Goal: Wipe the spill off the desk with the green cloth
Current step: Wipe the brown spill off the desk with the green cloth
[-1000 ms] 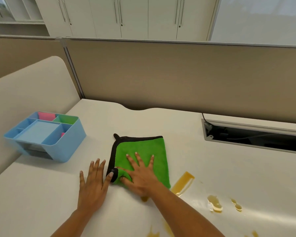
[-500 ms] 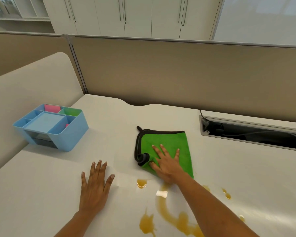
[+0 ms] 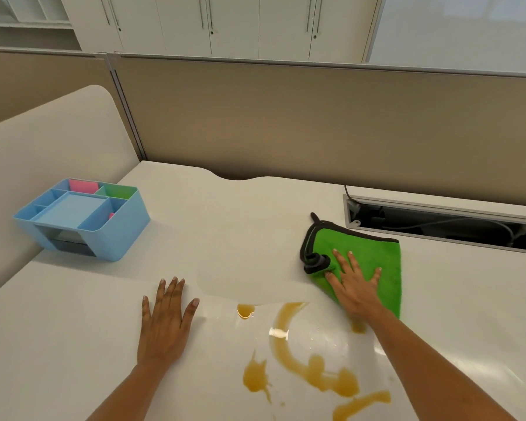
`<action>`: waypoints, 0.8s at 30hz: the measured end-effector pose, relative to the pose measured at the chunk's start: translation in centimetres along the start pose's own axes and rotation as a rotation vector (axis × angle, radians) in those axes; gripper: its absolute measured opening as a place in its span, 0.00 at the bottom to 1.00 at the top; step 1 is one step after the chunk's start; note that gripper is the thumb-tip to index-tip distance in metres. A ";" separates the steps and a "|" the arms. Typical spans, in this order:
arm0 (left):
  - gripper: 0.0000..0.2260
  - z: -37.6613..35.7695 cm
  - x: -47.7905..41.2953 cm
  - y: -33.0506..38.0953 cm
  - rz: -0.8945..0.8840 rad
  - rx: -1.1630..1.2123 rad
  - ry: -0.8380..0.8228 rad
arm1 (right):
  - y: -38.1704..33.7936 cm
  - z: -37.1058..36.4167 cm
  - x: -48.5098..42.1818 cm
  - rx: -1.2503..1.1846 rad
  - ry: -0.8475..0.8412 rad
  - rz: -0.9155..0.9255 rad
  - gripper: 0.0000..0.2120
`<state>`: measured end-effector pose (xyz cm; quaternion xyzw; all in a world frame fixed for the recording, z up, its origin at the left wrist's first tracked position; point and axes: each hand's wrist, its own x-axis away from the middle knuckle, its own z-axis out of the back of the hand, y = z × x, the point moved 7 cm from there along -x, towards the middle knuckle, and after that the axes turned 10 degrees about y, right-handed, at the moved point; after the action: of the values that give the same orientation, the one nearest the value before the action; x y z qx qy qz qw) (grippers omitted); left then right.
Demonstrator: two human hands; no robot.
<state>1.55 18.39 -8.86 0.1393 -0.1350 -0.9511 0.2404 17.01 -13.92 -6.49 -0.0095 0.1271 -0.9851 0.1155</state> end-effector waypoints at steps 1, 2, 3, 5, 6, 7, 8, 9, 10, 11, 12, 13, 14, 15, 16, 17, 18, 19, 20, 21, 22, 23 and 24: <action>0.54 0.0 0.0 0.0 -0.002 0.001 0.000 | 0.4 0.2 0.3 -0.010 0.005 -0.028 0.35; 0.54 0.0 0.0 0.0 -0.007 0.001 0.000 | 0.8 0.4 0.8 -0.028 0.010 -0.054 0.28; 0.54 -0.1 -0.1 0.0 -0.013 0.000 0.000 | 1.0 0.6 1.2 -0.044 0.016 -0.075 0.26; 0.53 -0.1 -0.1 0.0 -0.026 -0.005 0.007 | 1.4 0.8 1.9 -0.069 0.025 -0.115 0.25; 0.53 -0.2 -0.1 0.0 -0.034 -0.010 0.013 | 1.4 0.9 2.2 -0.076 0.028 -0.128 0.25; 0.52 -0.2 0.0 0.1 -0.042 -0.016 0.018 | 1.4 1.0 2.6 -0.073 0.026 -0.138 0.25; 0.52 -0.2 0.0 0.1 -0.045 -0.020 0.023 | 1.3 0.9 2.9 -0.064 0.023 -0.145 0.25; 0.52 -0.2 0.0 0.1 -0.043 -0.020 0.027 | 1.2 0.8 3.2 -0.055 0.020 -0.150 0.25; 0.53 -0.1 0.0 0.2 -0.035 -0.007 0.030 | 1.0 0.7 3.5 -0.056 0.022 -0.154 0.25; 0.53 0.0 0.0 0.2 -0.023 0.011 0.030 | 0.8 0.6 3.7 -0.065 0.024 -0.158 0.26; 0.53 0.1 0.1 0.2 -0.017 0.022 0.029 | 0.5 0.4 4.0 -0.071 0.026 -0.159 0.26; 0.53 0.1 0.1 0.3 -0.014 0.027 0.029 | 0.3 0.3 4.1 -0.070 0.025 -0.154 0.27; 0.53 0.2 0.1 0.3 -0.014 0.028 0.030 | 0.0 0.2 4.3 -0.066 0.019 -0.151 0.26; 0.53 0.2 0.1 0.4 -0.017 0.027 0.035 | -0.4 0.1 4.4 -0.064 0.012 -0.147 0.26; 0.53 0.2 0.1 0.4 -0.025 0.024 0.041 | -0.8 0.1 4.6 -0.064 0.004 -0.145 0.26; 0.52 0.2 0.2 0.4 -0.032 0.020 0.042 | -1.3 0.0 4.8 -0.066 -0.003 -0.144 0.26; 0.52 0.1 0.2 0.4 -0.036 0.018 0.039 | -1.8 -0.1 4.9 -0.067 -0.005 -0.143 0.26; 0.52 0.0 0.2 0.4 -0.039 0.016 0.036 | -2.4 -0.2 4.9 -0.067 -0.007 -0.139 0.26; 0.51 -0.1 0.2 0.3 -0.046 0.014 0.034 | -3.0 -0.5 5.0 -0.066 -0.012 -0.134 0.26; 0.51 -0.1 0.2 0.3 -0.061 0.001 0.035 | -3.5 -0.7 5.0 -0.067 -0.020 -0.126 0.26; 0.52 -0.2 0.2 0.4 -0.078 -0.014 0.034 | -4.1 -1.0 5.0 -0.070 -0.028 -0.119 0.25; 0.53 -0.2 0.2 0.4 -0.092 -0.024 0.026 | -4.8 -1.2 4.9 -0.077 -0.033 -0.113 0.25; 0.53 -0.2 0.2 0.4 -0.089 -0.016 0.016 | -5.3 -1.4 4.9 -0.085 -0.036 -0.112 0.25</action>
<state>1.62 17.88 -8.98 0.1509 -0.1194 -0.9607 0.2001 11.03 -9.74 -6.54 -0.0390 0.1659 -0.9834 0.0622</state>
